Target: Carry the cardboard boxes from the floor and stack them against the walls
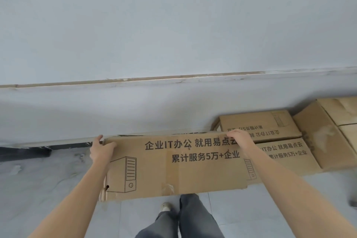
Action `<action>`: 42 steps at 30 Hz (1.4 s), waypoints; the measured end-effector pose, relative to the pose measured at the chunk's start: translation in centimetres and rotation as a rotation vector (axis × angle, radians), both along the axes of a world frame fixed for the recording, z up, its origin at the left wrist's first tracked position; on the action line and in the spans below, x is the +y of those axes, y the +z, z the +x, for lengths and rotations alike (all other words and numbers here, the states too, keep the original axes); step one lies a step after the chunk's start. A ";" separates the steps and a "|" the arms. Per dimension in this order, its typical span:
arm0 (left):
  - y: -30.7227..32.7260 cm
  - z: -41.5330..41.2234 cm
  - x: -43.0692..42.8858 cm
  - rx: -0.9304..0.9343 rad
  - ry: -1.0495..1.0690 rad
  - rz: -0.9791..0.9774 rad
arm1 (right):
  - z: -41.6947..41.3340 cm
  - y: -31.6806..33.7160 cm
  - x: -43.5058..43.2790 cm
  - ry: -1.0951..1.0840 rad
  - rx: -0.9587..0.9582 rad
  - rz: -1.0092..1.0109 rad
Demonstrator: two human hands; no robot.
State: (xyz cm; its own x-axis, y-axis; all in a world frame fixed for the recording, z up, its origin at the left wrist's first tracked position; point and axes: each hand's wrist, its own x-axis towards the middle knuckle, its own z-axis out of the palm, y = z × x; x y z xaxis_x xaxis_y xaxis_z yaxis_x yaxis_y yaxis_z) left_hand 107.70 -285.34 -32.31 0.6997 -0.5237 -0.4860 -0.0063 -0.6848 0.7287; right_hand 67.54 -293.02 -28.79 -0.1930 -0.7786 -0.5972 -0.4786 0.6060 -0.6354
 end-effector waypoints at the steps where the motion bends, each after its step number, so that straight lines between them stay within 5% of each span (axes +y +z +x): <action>1: -0.8 0.0 -0.7 0.010 0.008 0.003 | 0.0 -1.0 -0.8 -0.004 0.014 0.022; 17: -23.9 -2.6 -12.7 0.105 0.093 -0.028 | -1.1 -24.5 -14.1 -0.061 0.101 0.046; 24: -30.3 -3.6 -16.7 0.197 0.174 -0.041 | -2.1 -29.8 -17.7 -0.066 0.108 -0.002; 29: -30.9 -4.0 -19.2 0.177 0.158 -0.078 | -2.2 -30.6 -19.4 -0.001 0.059 -0.026; 34: -30.6 -4.9 -18.4 0.083 -0.118 0.054 | -2.8 -29.9 -18.0 0.168 0.083 -0.017; 42: -22.6 -7.0 -14.8 0.064 -0.302 0.238 | -2.1 -21.7 -11.8 0.145 -0.007 0.060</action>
State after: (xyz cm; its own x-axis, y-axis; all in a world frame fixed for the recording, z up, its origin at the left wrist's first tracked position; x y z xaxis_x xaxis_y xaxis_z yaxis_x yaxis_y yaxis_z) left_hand 100.69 -300.10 -54.89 0.4955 -0.5688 -0.6564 -0.1930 -0.8089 0.5553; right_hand 65.43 -304.77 -50.48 -0.0766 -0.7610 -0.6442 -0.5596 0.5675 -0.6039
